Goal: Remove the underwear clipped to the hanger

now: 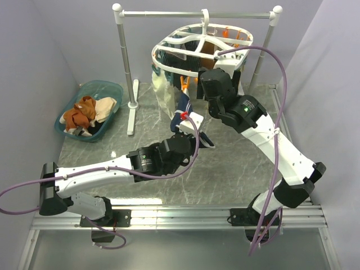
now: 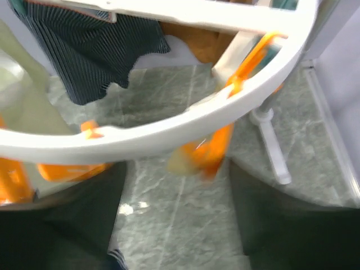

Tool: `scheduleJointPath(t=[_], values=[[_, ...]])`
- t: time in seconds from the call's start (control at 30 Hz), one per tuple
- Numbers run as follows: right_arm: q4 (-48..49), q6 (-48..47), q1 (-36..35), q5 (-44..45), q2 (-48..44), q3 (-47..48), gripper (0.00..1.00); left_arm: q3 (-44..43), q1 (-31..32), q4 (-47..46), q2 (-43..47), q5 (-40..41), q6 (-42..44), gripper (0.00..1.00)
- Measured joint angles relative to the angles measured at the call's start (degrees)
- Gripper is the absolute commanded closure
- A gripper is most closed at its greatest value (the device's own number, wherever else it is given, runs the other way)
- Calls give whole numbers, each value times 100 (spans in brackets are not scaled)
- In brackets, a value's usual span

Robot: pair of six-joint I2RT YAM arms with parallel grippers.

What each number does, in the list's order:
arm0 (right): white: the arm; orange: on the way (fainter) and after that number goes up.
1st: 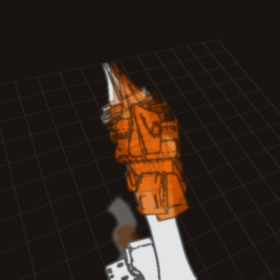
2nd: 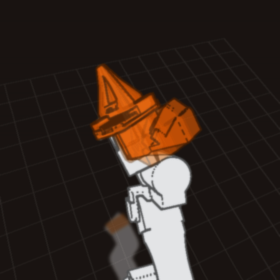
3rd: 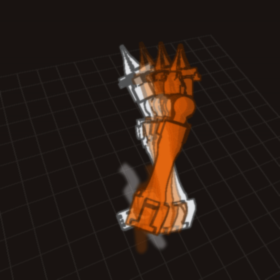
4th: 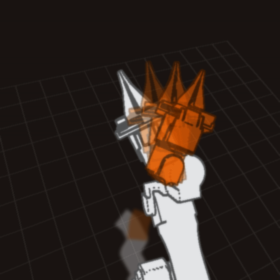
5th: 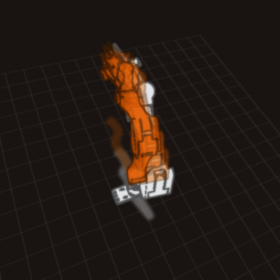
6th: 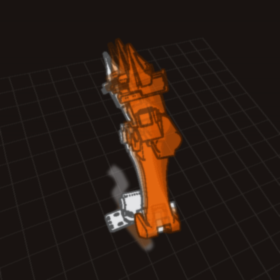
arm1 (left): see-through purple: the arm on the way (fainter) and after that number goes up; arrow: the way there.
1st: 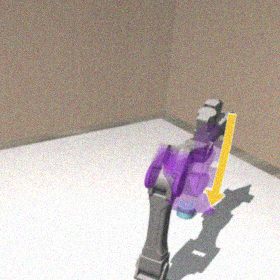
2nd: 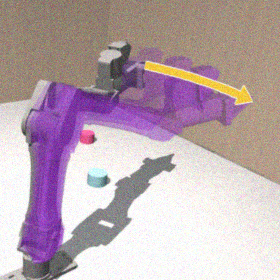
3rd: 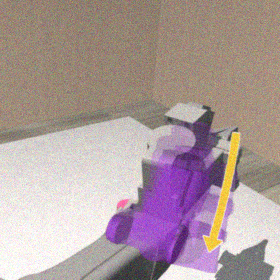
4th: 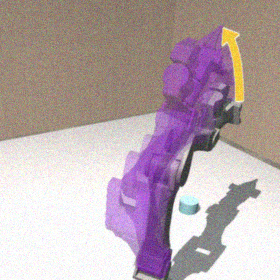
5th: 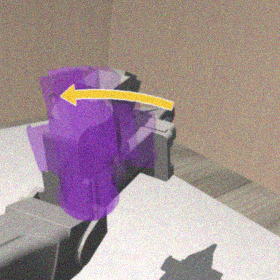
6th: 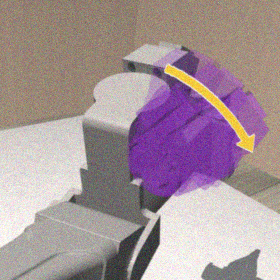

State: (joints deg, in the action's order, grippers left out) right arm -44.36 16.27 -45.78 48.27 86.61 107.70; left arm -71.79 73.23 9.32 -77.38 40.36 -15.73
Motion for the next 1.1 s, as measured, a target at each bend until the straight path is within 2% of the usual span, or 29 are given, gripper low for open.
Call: scheduleJointPath(t=[0.1,0.23,0.53,0.6,0.83,1.1], values=[[-149,140,0,-162,-90,11,0,46,0,-9,50,7,2,100],[-94,328,26,-848,-686,-396,0,234,-2,-94,210,-4,2,100],[837,439,162,-2881,-3713,-2830,0,439,-361,-85,494,-549,-232,100],[881,376,168,-3353,-4072,-3259,0,439,-525,-81,503,-798,-358,100],[1091,310,151,-4697,-4527,-5178,0,221,-1088,254,437,-1878,-846,100],[1561,122,-68,-4839,-4282,-5348,0,-632,-1296,529,-46,-2979,-1202,100]])
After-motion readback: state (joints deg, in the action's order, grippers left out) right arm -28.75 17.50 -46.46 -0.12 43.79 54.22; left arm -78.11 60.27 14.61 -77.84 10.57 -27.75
